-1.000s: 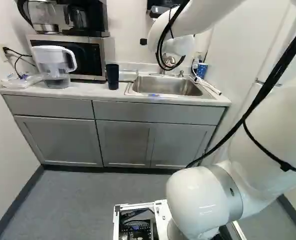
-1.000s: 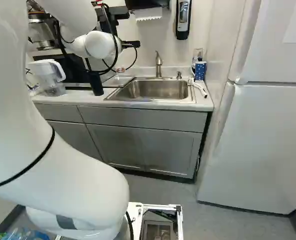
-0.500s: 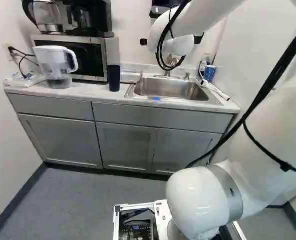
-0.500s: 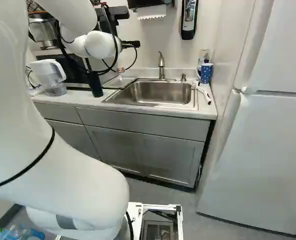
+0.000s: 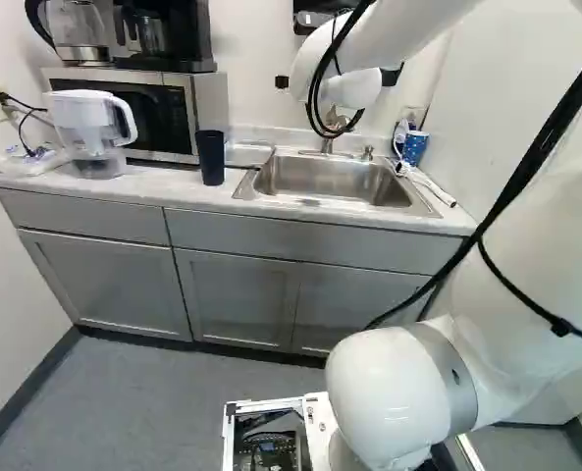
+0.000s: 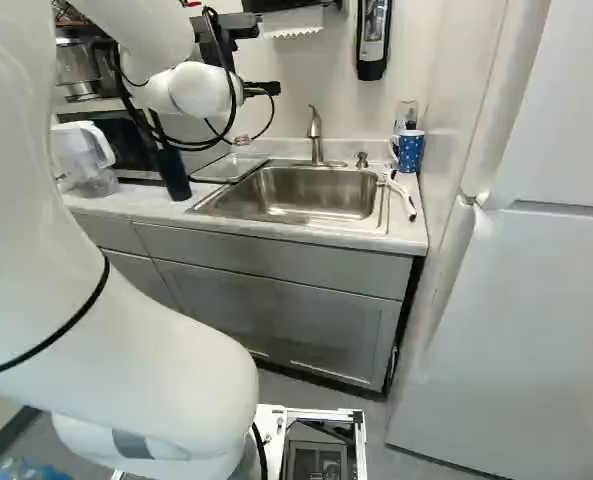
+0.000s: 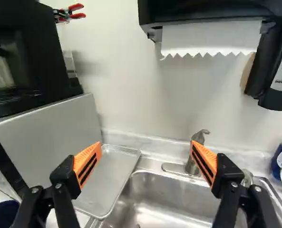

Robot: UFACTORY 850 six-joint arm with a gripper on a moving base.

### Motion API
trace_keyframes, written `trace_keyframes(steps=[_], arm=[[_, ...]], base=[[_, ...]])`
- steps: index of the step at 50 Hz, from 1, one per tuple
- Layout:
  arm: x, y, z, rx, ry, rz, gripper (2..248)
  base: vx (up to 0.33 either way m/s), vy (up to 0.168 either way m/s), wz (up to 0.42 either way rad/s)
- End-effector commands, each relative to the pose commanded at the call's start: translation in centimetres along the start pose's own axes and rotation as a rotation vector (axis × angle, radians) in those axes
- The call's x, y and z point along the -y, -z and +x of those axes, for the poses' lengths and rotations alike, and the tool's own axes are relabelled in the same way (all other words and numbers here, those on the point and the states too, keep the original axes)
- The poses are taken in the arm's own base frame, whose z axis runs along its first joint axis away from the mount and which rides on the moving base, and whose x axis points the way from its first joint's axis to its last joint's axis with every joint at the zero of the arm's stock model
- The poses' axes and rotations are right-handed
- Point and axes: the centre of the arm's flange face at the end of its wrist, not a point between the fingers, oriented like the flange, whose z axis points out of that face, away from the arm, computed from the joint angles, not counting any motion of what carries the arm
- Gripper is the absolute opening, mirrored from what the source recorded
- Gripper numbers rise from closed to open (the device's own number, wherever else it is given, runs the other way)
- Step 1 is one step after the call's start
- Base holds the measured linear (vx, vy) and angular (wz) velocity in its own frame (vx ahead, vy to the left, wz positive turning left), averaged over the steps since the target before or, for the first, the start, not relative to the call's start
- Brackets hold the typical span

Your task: Rinse the cup and place it in the tray

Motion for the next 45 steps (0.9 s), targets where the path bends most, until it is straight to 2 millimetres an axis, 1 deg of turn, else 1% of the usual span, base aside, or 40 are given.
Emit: trace_keyframes(steps=[24, 45], arm=[[0.0, 0.0, 0.0, 0.0, 0.0, 0.0, 247], [0.0, 0.0, 0.0, 0.0, 0.0, 0.0, 247]], base=[[0.102, -0.072, -0.002], [0.018, -0.004, -0.002]])
